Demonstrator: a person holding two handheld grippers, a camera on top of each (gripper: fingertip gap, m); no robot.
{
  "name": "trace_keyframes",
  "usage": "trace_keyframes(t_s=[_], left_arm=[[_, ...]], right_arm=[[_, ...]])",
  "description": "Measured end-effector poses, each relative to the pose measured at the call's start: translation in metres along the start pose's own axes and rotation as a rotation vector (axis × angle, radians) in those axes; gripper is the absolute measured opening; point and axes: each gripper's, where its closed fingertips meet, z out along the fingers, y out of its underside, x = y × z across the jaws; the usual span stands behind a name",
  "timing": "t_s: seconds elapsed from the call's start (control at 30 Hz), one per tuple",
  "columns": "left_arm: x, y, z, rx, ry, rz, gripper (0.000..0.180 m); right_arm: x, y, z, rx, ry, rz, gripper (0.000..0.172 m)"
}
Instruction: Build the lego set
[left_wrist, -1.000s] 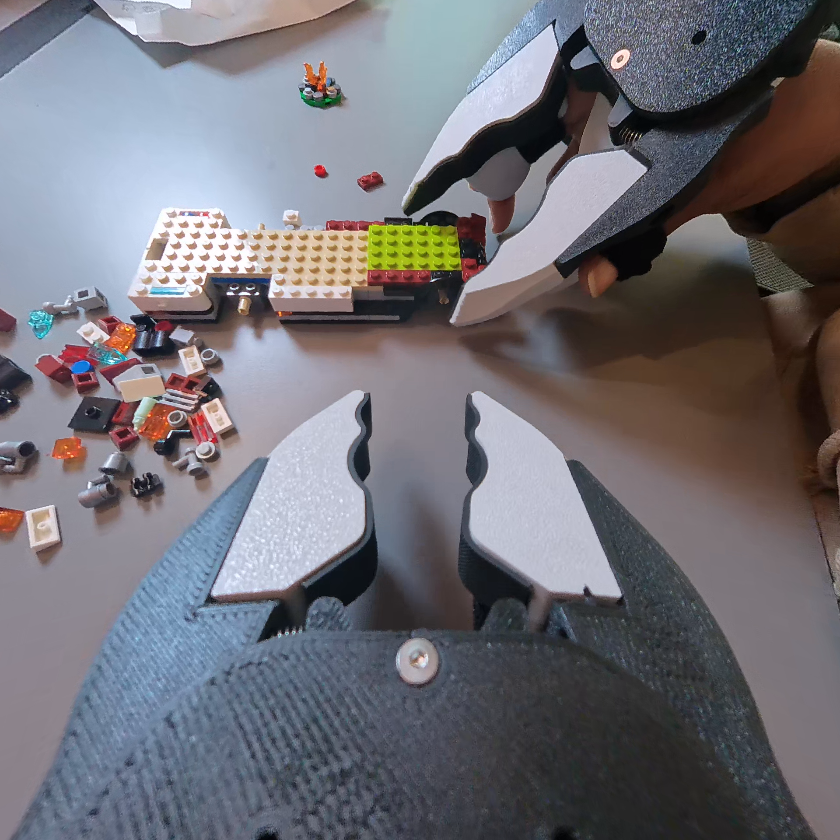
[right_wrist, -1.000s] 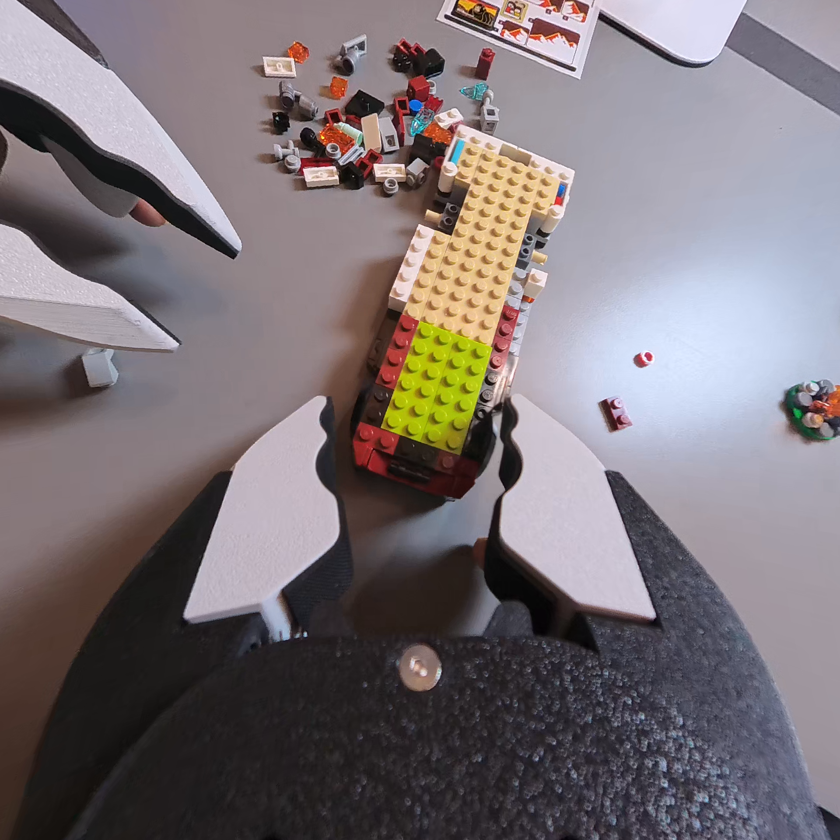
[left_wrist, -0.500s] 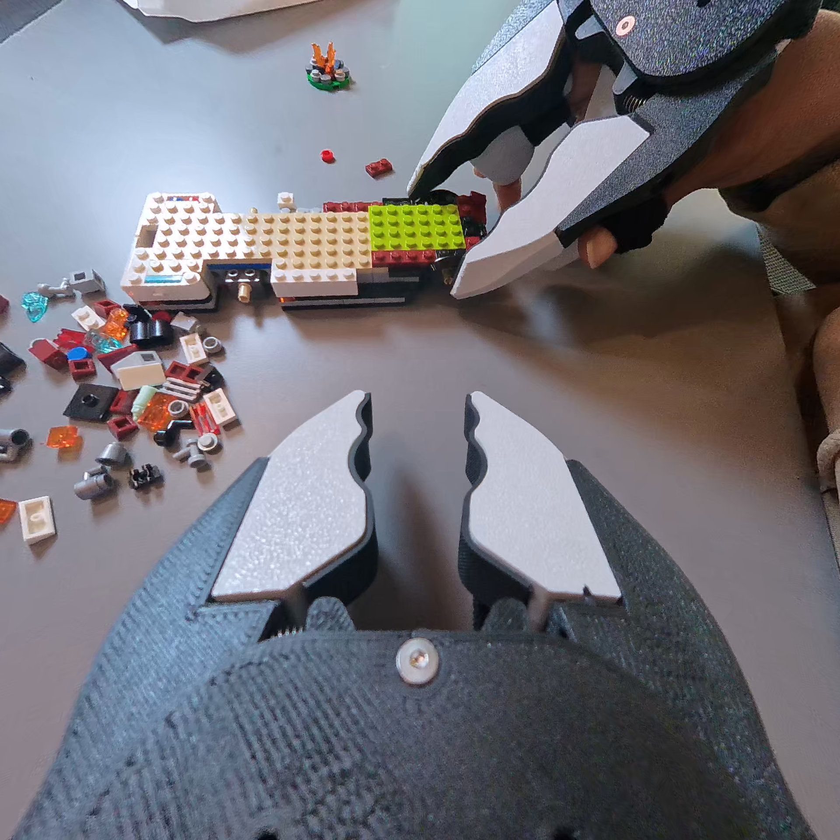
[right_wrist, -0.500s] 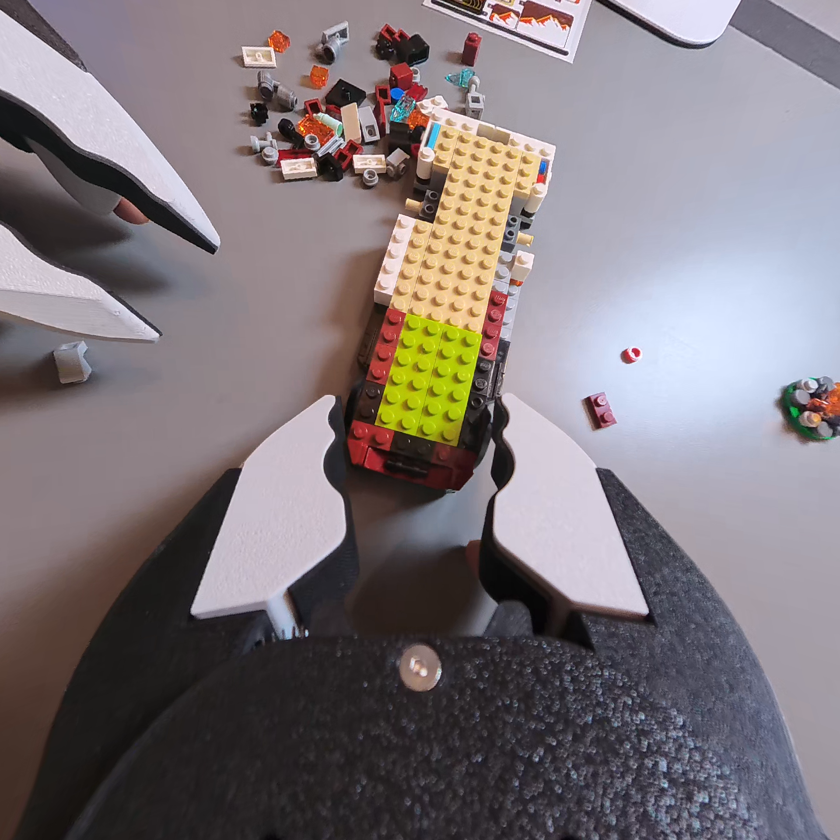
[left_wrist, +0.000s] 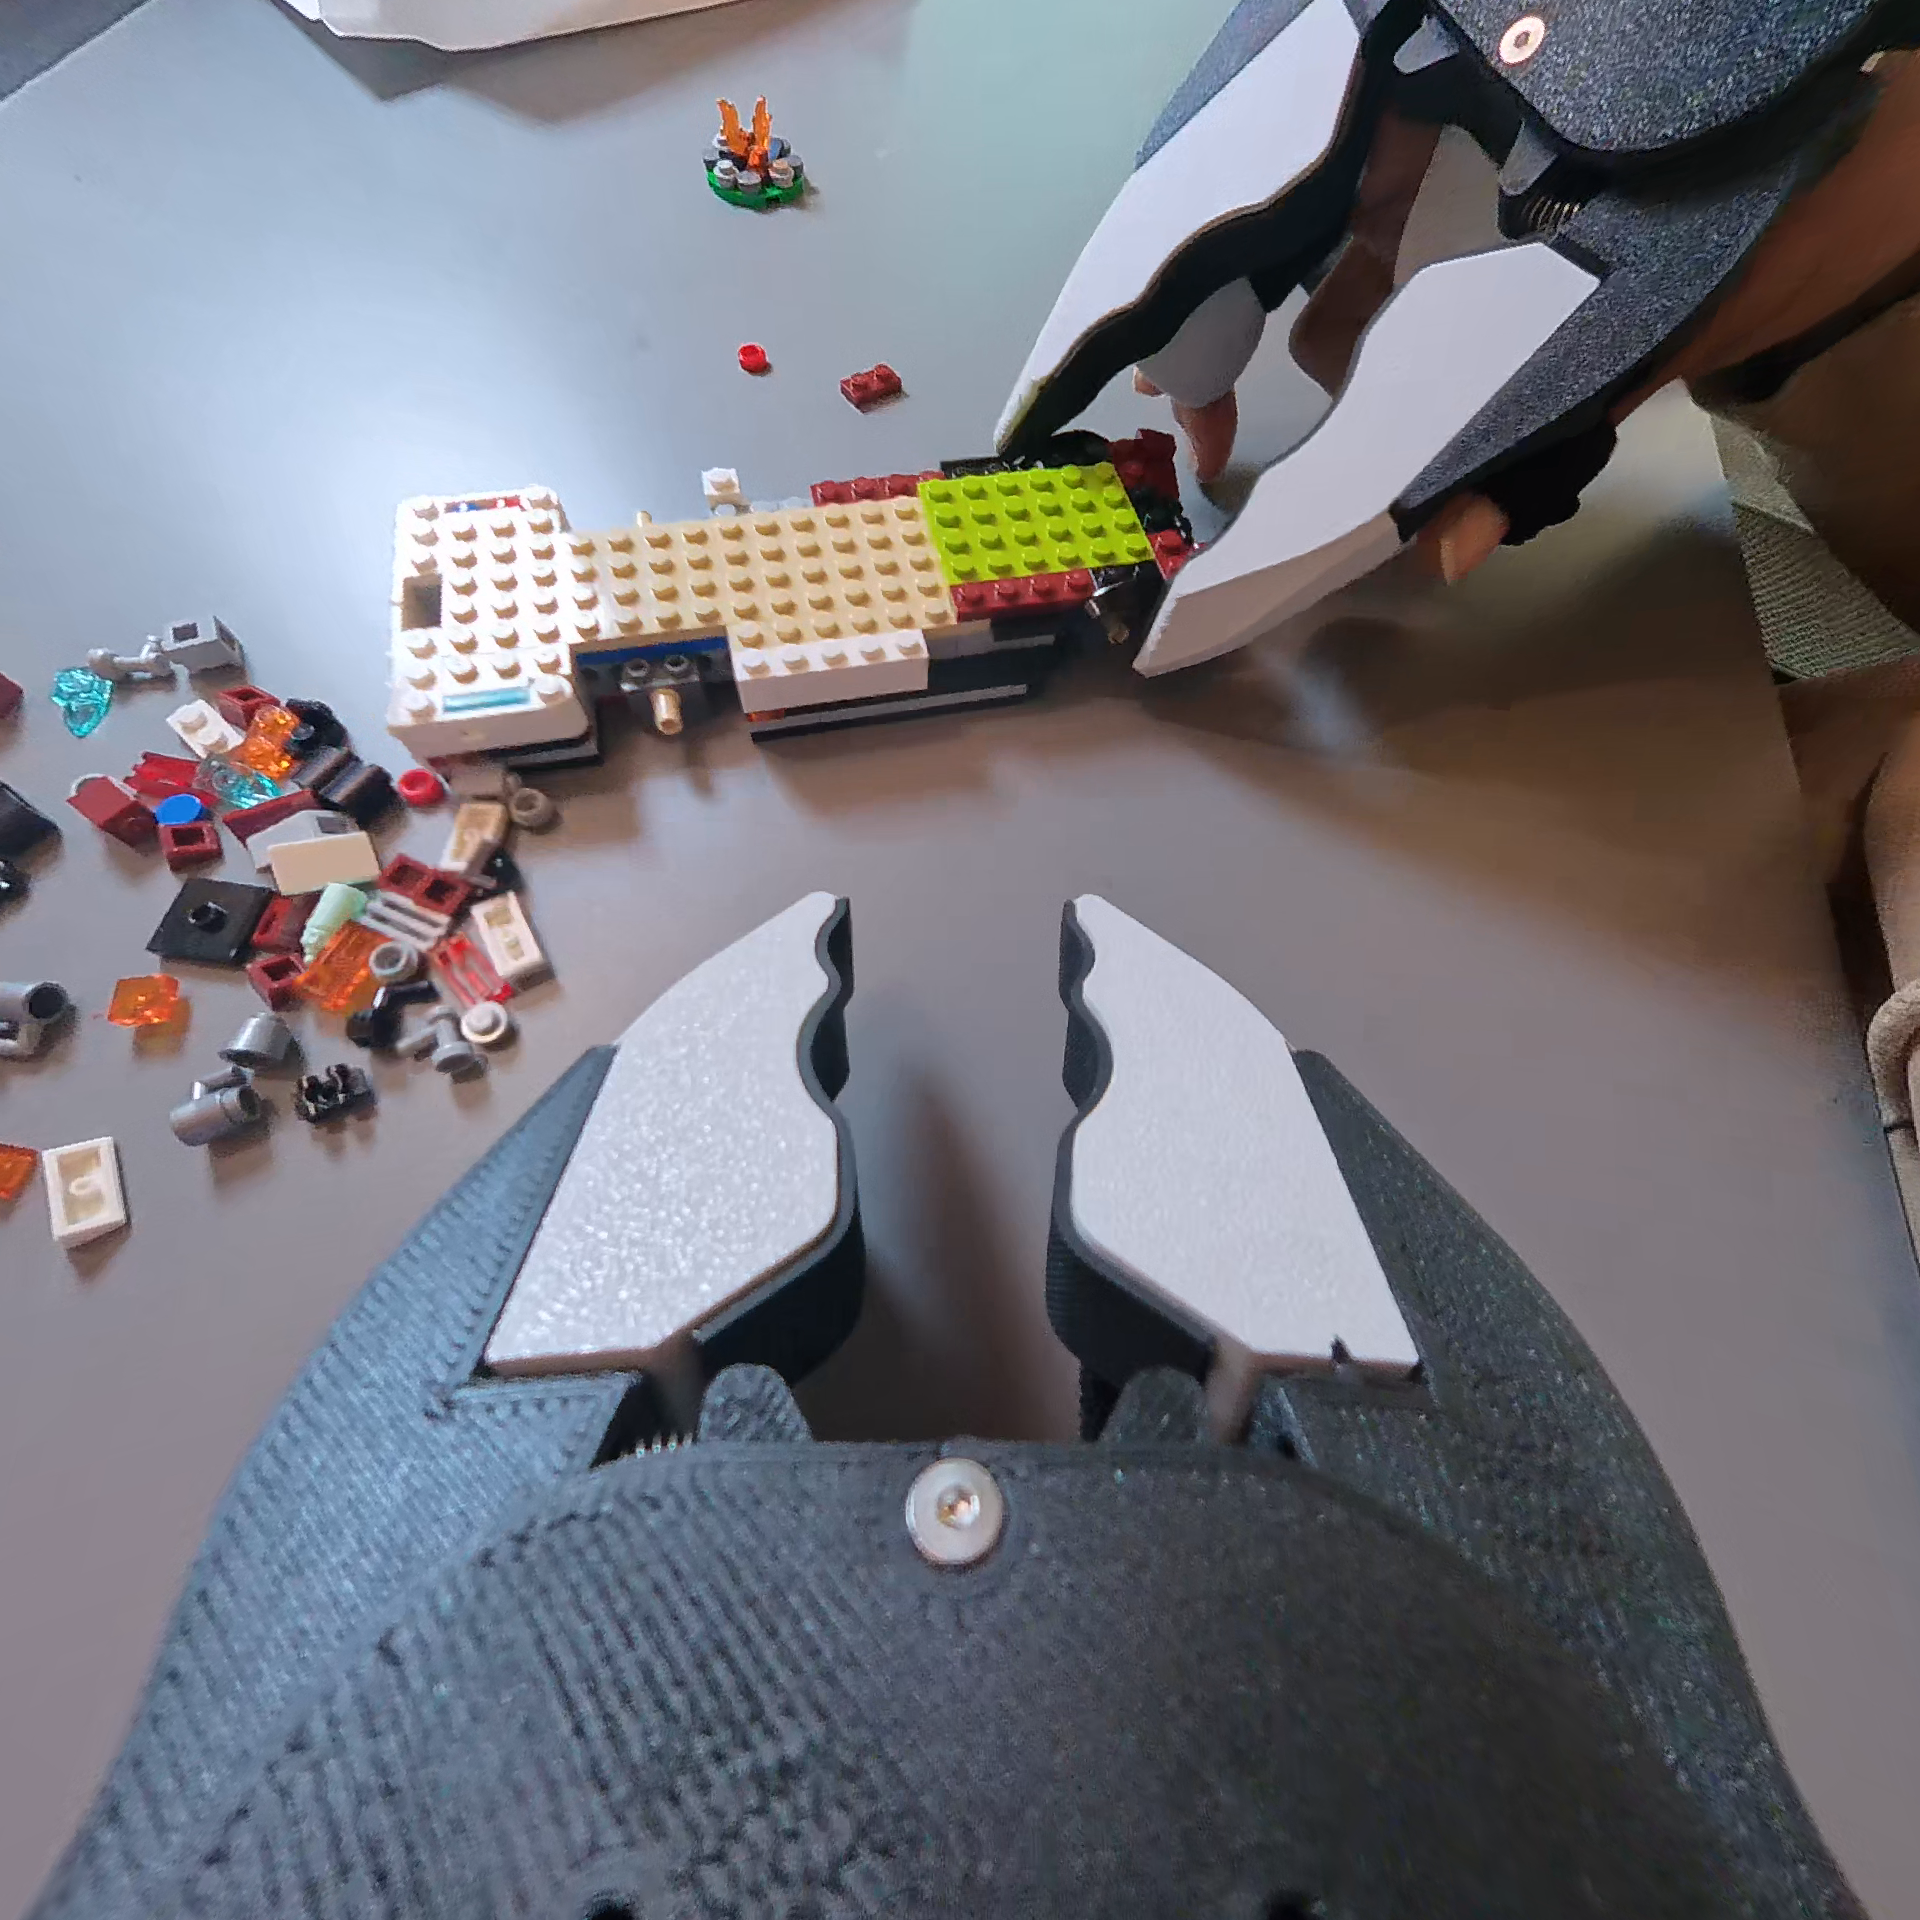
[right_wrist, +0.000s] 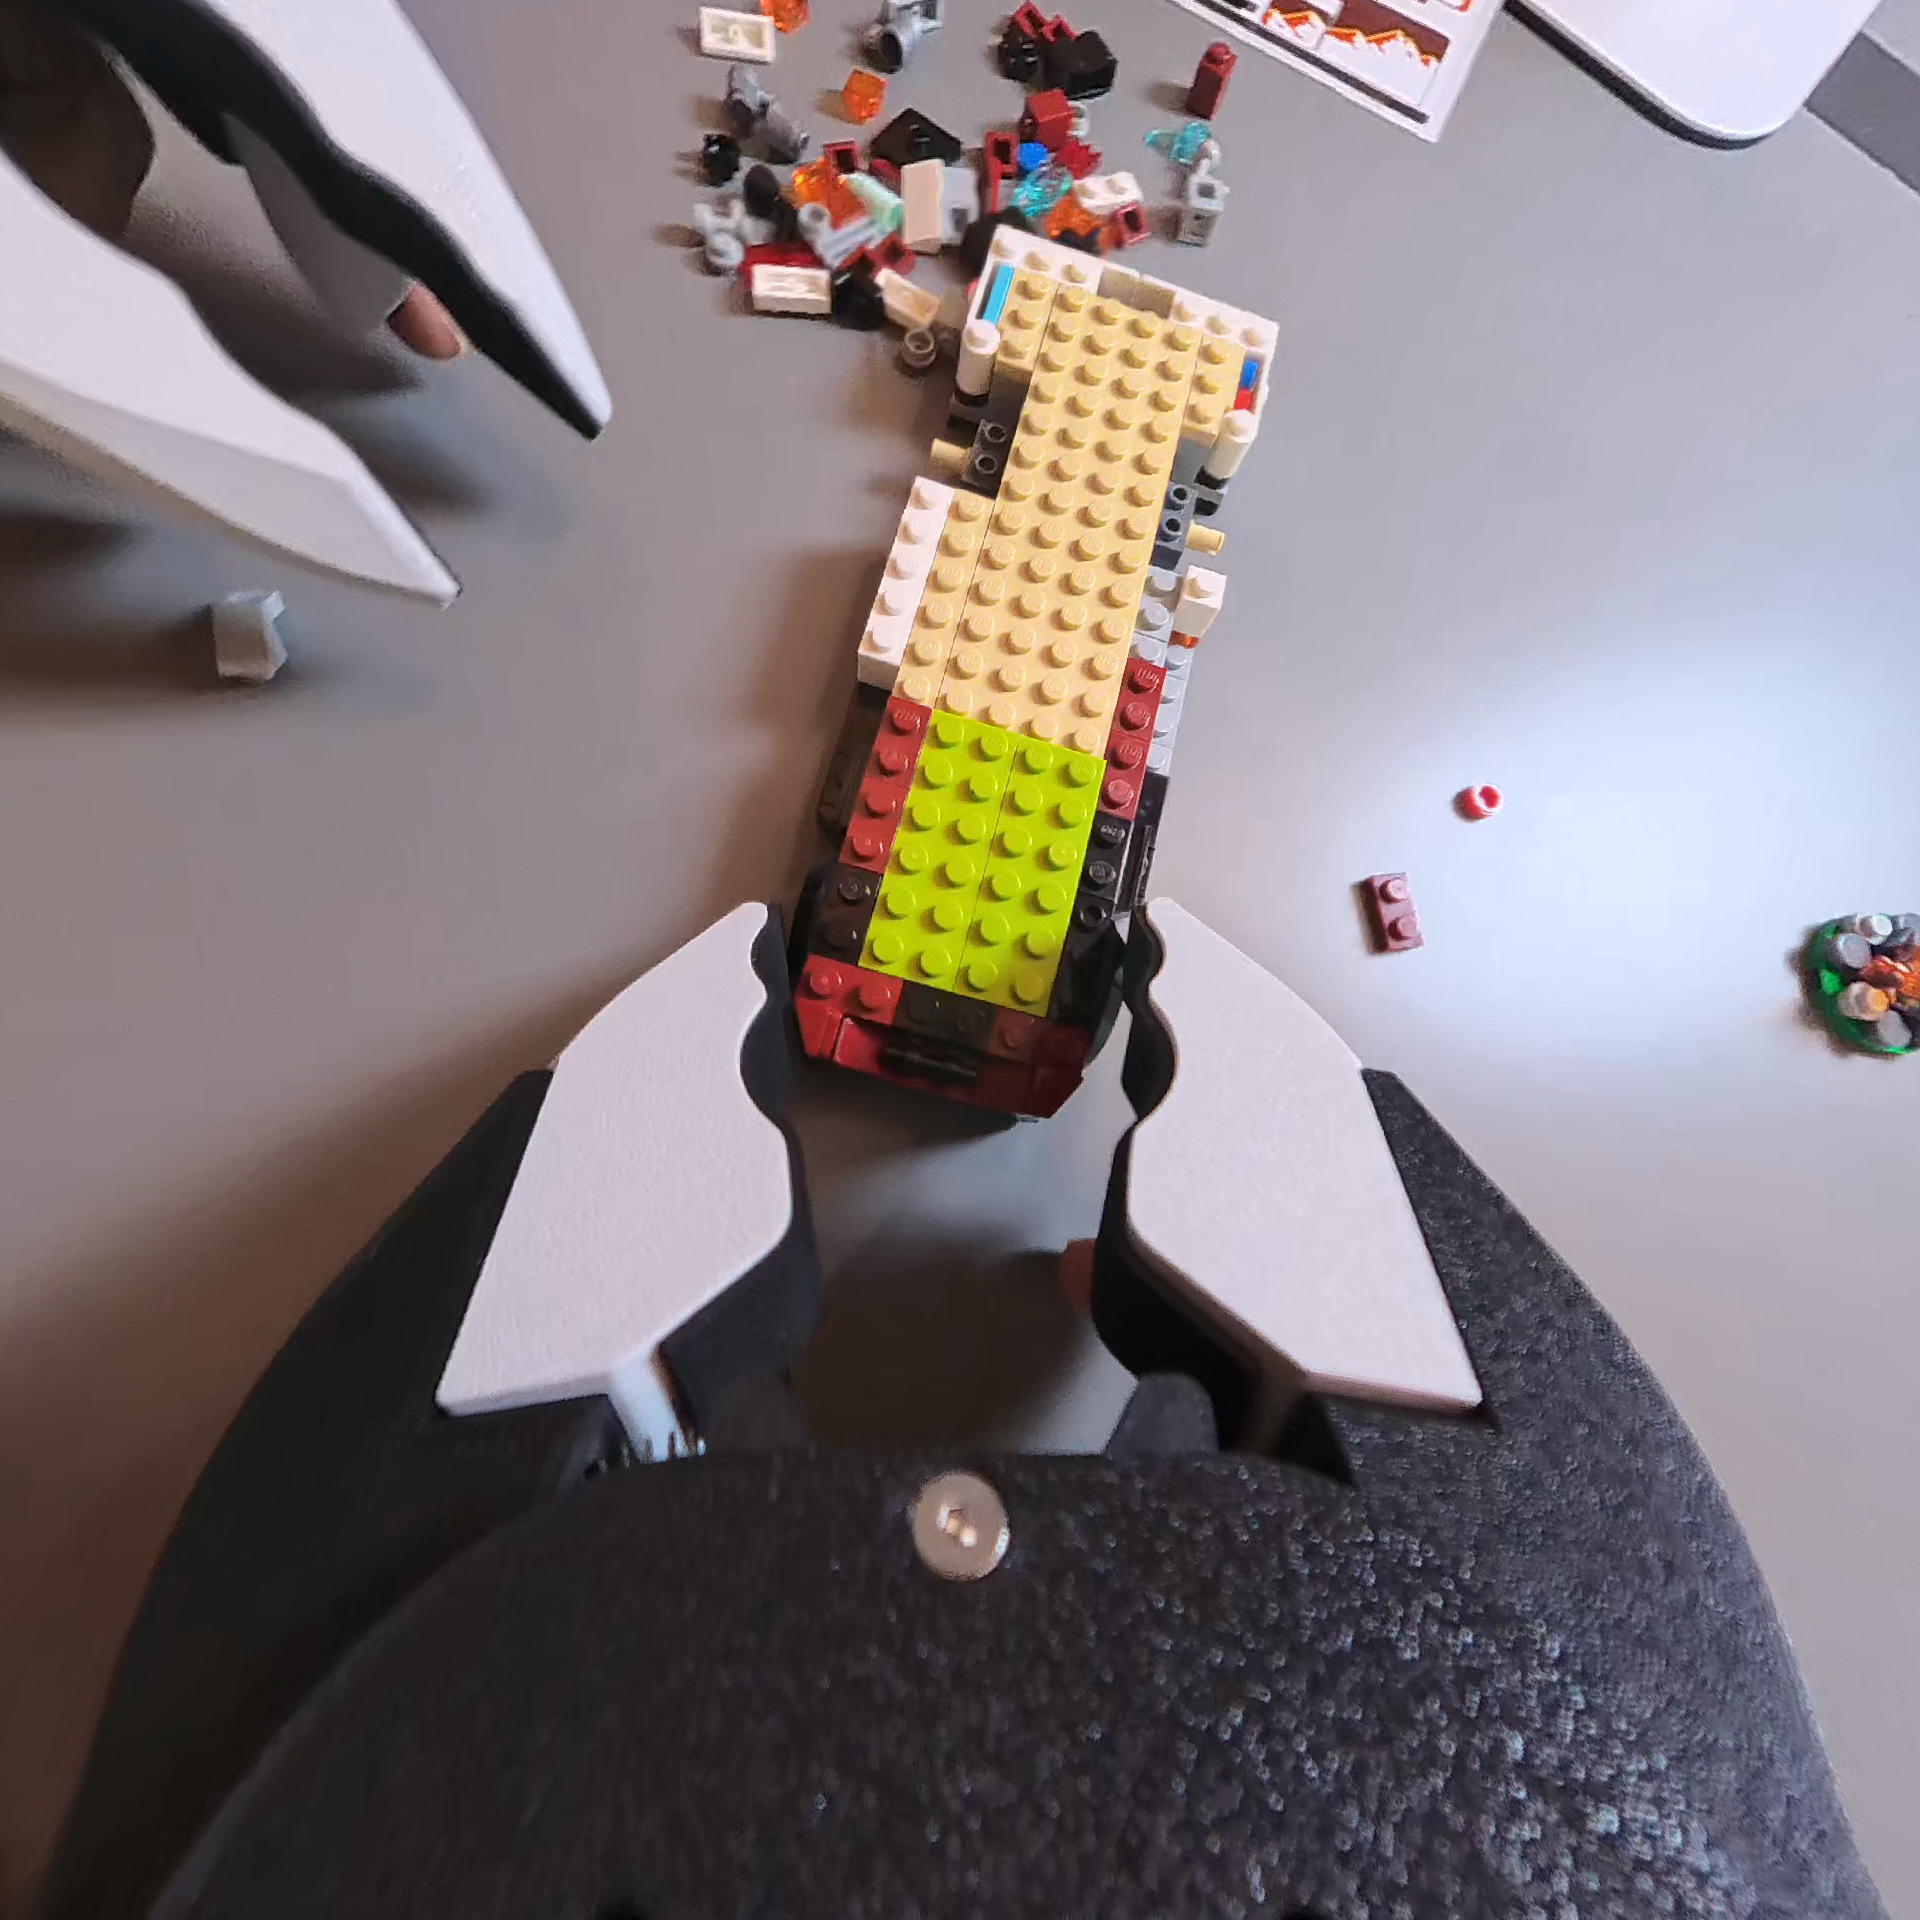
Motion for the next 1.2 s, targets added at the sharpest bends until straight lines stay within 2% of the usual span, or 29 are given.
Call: trace_keyframes(t_s=[0.3, 0.5, 0.6, 0.7, 0.87, 1.03, 1.2], left_arm=[[0.009, -0.013, -0.003, 0.049, 0.021, 0.082, 0.046], [0.007, -0.02, -0.004, 0.048, -0.005, 0.147, 0.066], [0.018, -0.018, 0.005, -0.022, 0.05, 0.182, 0.087], [0.023, -0.004, 0.016, -0.129, 0.078, 0.234, 0.096], [0.028, 0.01, 0.023, -0.21, 0.108, 0.25, 0.089], [0.029, 0.01, 0.023, -0.197, 0.12, 0.234, 0.078], [0.029, 0.01, 0.023, -0.182, 0.12, 0.229, 0.078]], right_arm=[[-0.014, 0.026, -0.027, -0.058, -0.25, -0.265, 0.062], [-0.021, 0.041, -0.044, -0.051, -0.49, -0.485, 0.062], [-0.024, 0.037, -0.043, -0.041, -0.597, -0.549, 0.062], [-0.024, 0.031, -0.039, -0.037, -0.658, -0.579, 0.062], [-0.019, 0.025, -0.041, -0.033, -0.662, -0.579, 0.066], [-0.014, 0.034, -0.046, -0.048, -0.622, -0.549, 0.066], [-0.01, 0.042, -0.044, -0.059, -0.559, -0.52, 0.061]])
